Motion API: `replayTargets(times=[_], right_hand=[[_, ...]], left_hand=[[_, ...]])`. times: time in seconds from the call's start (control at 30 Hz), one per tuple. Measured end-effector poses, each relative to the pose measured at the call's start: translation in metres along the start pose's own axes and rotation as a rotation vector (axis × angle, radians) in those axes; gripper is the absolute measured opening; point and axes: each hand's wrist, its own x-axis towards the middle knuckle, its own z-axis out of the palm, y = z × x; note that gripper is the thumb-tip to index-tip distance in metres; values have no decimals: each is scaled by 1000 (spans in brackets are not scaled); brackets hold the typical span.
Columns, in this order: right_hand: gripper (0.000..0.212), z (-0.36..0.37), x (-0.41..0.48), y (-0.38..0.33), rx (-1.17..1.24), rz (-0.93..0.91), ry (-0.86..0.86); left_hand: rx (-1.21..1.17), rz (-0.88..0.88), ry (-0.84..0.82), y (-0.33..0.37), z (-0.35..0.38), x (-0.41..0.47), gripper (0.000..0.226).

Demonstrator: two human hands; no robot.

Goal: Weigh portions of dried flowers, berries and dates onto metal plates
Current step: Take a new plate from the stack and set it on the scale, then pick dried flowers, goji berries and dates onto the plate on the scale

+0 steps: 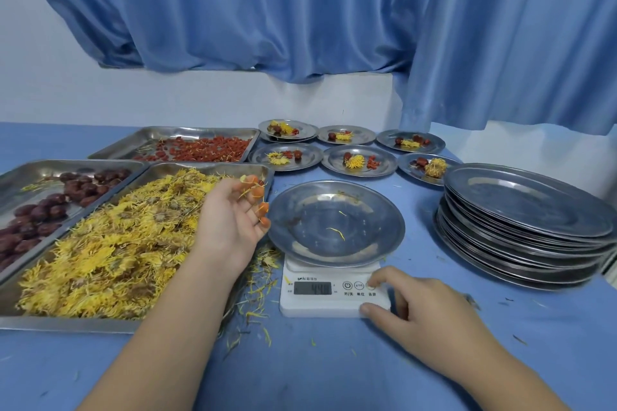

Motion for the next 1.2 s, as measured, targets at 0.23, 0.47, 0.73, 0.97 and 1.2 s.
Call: replayTargets(times=[0.23, 0.47, 0.73, 0.97, 1.2], right_hand=[[43, 2, 3, -3, 41, 8, 2], [46, 3, 6, -9, -21, -13, 28], [36, 6, 4, -9, -38, -5, 102], [24, 6, 12, -8, 19, 52, 185], [23, 5, 14, -9, 61, 24, 152]], left_hand=[[67, 52, -28, -3, 0, 2, 16], [111, 93, -22, -3, 0, 2, 16], [152, 167, -31, -4, 3, 0, 19], [183, 206, -90, -4, 7, -8, 13], [313, 290, -173, 22, -20, -27, 18]])
